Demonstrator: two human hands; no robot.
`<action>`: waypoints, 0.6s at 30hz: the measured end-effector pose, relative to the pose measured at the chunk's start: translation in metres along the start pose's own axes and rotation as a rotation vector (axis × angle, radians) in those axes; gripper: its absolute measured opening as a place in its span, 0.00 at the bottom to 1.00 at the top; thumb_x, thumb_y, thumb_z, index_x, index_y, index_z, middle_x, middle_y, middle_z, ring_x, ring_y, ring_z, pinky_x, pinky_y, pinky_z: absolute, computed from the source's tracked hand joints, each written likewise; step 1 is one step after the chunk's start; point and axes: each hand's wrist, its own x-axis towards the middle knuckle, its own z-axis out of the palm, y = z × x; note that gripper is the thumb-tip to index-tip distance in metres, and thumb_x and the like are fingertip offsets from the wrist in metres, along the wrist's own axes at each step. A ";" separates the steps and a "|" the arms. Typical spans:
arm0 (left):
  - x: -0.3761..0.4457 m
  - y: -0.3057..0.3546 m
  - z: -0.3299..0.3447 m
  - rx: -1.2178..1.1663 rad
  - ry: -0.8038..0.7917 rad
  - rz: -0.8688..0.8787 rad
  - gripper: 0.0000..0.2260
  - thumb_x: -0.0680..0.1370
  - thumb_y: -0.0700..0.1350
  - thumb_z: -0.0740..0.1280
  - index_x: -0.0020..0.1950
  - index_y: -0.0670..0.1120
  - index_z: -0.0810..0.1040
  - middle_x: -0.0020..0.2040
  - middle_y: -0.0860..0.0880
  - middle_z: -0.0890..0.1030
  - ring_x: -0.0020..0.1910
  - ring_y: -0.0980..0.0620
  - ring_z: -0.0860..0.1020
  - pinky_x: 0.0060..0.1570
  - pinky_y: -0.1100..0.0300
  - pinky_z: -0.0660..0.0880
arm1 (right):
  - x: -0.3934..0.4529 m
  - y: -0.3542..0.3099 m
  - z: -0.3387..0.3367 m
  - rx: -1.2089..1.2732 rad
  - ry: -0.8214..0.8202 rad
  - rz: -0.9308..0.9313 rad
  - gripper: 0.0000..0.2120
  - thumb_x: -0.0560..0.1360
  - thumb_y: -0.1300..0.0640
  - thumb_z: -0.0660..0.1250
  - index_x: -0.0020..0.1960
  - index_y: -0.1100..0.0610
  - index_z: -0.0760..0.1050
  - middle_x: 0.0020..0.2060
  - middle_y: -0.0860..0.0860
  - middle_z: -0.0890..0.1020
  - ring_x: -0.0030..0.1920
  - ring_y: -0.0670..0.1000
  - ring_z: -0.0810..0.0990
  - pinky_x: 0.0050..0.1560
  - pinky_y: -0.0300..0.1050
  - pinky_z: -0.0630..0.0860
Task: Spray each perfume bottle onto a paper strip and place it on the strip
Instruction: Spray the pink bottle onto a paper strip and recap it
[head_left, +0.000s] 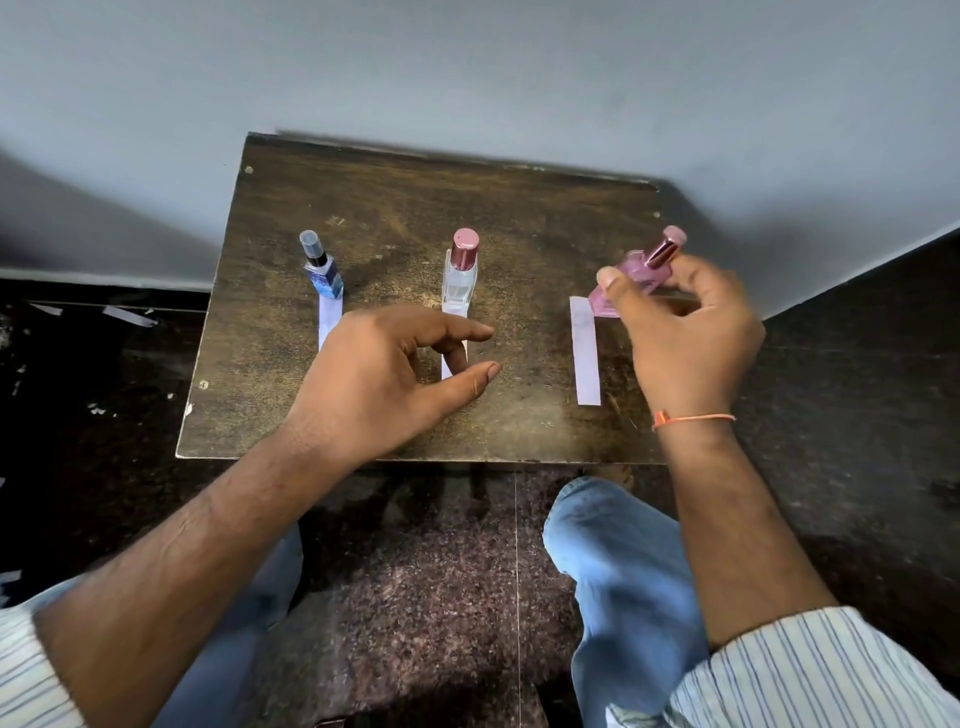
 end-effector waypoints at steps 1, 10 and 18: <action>-0.001 0.000 -0.001 0.004 -0.012 0.004 0.13 0.76 0.52 0.80 0.59 0.52 0.89 0.42 0.62 0.86 0.30 0.63 0.77 0.33 0.77 0.66 | -0.001 -0.001 0.002 0.001 -0.014 0.002 0.19 0.69 0.39 0.81 0.53 0.49 0.89 0.48 0.48 0.87 0.40 0.37 0.82 0.45 0.33 0.78; -0.005 -0.001 -0.012 0.032 -0.074 0.023 0.12 0.76 0.52 0.80 0.58 0.52 0.89 0.42 0.61 0.85 0.35 0.73 0.77 0.36 0.80 0.67 | -0.006 -0.002 0.016 -0.057 -0.033 -0.012 0.22 0.67 0.37 0.81 0.54 0.50 0.87 0.48 0.48 0.86 0.37 0.39 0.81 0.47 0.46 0.83; -0.007 -0.001 -0.017 0.053 -0.107 0.022 0.12 0.77 0.54 0.79 0.59 0.52 0.89 0.42 0.60 0.86 0.37 0.74 0.77 0.37 0.81 0.67 | -0.006 0.001 0.020 -0.094 -0.044 -0.005 0.24 0.67 0.36 0.81 0.55 0.50 0.87 0.48 0.50 0.86 0.39 0.41 0.82 0.48 0.48 0.83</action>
